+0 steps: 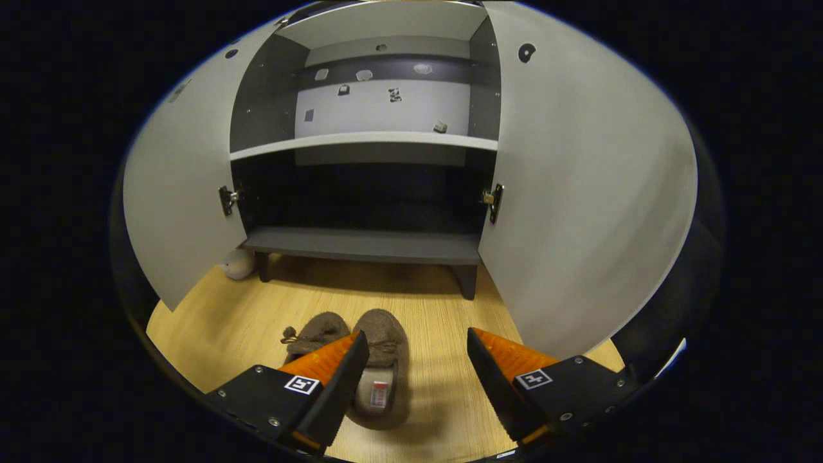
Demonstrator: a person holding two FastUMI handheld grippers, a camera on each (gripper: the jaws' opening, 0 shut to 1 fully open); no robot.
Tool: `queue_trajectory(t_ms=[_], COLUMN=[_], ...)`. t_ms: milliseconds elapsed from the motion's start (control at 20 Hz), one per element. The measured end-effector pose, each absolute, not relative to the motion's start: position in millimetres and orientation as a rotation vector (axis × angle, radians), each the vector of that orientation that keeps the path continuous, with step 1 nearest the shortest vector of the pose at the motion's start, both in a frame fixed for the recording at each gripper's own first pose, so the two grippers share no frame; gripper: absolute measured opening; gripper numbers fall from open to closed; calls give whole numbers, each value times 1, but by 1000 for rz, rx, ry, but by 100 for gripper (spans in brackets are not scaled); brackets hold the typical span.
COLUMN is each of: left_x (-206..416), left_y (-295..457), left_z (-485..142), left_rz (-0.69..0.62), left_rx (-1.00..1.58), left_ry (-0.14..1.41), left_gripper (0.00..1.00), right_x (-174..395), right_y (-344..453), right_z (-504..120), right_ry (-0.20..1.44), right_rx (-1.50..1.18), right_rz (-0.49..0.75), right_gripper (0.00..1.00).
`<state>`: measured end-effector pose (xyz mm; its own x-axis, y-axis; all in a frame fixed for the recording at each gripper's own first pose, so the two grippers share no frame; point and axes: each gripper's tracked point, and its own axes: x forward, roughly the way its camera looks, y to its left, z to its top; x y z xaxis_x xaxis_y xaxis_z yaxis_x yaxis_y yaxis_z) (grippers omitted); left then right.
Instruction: Grab one shoe with the right hand and put it into the shoe cabinet, grab the other shoe with the left hand and put it into the shoe cabinet; then close the right door with the right hand and the left door with the left hand.
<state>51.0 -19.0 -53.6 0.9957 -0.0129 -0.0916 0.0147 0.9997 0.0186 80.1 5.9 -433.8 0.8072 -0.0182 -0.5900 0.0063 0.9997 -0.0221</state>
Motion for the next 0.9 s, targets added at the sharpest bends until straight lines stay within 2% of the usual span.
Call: queue_trajectory(t_ms=[250, 700, 900], left_x=[59, 69, 70], left_y=[-21, -24, -25], left_z=[-66, -82, -84], left_rz=[-18, -28, -32], left_rx=[31, 50, 49], left_ry=[119, 151, 153], left_gripper=[96, 96, 96], right_x=[73, 64, 66], right_y=[-1, 11, 19], right_z=[-492, -548, -558], right_ry=[753, 891, 926], right_rx=[1, 51, 121], right_rz=[-49, -38, -28], right_gripper=[93, 88, 77])
